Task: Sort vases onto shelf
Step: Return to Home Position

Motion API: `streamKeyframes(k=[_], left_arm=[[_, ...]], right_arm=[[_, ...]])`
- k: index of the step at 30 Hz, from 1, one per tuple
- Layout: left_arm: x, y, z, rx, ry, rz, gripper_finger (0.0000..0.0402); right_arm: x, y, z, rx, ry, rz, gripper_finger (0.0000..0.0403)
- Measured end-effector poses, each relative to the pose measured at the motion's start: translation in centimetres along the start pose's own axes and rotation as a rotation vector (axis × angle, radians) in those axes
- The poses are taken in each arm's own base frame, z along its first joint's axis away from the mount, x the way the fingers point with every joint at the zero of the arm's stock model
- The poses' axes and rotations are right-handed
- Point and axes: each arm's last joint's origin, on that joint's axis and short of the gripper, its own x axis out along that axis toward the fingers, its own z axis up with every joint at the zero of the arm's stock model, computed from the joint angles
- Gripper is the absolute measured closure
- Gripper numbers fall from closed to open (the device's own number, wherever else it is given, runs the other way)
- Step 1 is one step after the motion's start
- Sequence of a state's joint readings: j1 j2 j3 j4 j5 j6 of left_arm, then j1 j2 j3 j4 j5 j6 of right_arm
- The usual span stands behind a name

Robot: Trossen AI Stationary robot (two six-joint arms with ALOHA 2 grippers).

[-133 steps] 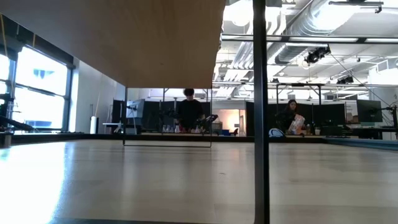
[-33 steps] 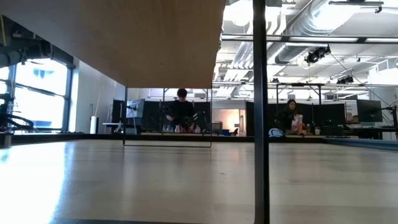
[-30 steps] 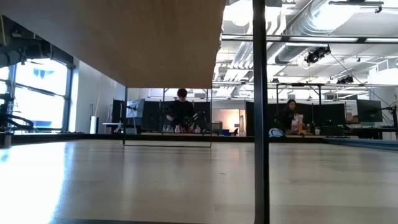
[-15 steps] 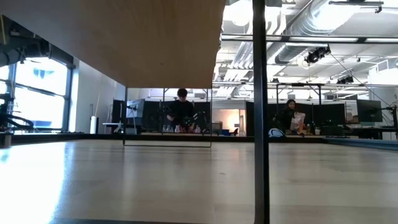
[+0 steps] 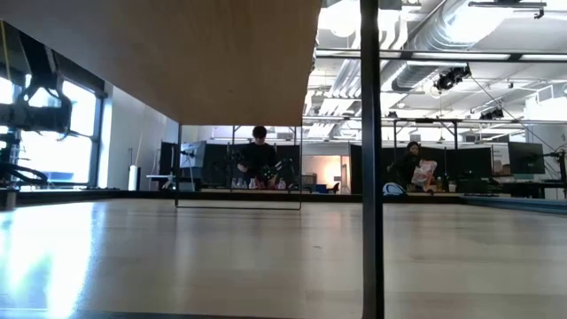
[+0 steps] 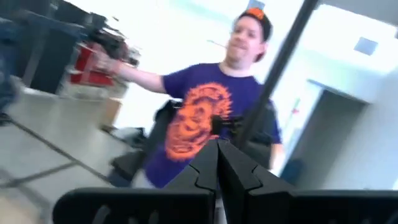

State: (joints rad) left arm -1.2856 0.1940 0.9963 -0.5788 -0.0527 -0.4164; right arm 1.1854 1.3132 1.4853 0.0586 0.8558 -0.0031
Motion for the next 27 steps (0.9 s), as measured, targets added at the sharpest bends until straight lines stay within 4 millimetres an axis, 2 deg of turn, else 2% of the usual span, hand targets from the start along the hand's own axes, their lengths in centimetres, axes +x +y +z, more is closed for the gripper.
streamKeyframes(k=[5,10,14,17,20,23,27], left_arm=[[-3.1,1.2,-0.8,0.081,-0.075,0.059,0.0401],[-4.0,2.4,-1.5,0.109,-0.044,0.112,0.0401],[-4.5,1.9,-1.2,0.015,-0.008,-0.083,0.0401],[-4.2,1.8,-1.1,-0.072,-0.029,-0.114,0.0401],[-3.1,2.1,-2.2,-0.165,0.006,-0.057,0.0401],[-1.4,2.5,-3.4,-0.122,-0.042,0.016,0.0401],[0.5,2.7,-4.7,-0.001,-0.178,0.003,0.0401]], right_arm=[[0.1,-0.2,0.1,-0.043,-0.005,-0.032,0.0402],[0.4,-0.6,0.1,-0.098,-0.007,-0.063,0.0402],[0.4,-0.5,0.1,-0.109,-0.005,-0.030,0.0402],[0.3,-0.6,0.3,-0.096,-0.010,-0.032,0.0402],[0.2,-0.7,0.4,-0.091,-0.013,-0.055,0.0402],[0.2,-0.8,0.4,-0.088,-0.010,-0.094,0.0402],[0.2,-0.9,0.3,-0.066,-0.010,-0.104,0.0402]])
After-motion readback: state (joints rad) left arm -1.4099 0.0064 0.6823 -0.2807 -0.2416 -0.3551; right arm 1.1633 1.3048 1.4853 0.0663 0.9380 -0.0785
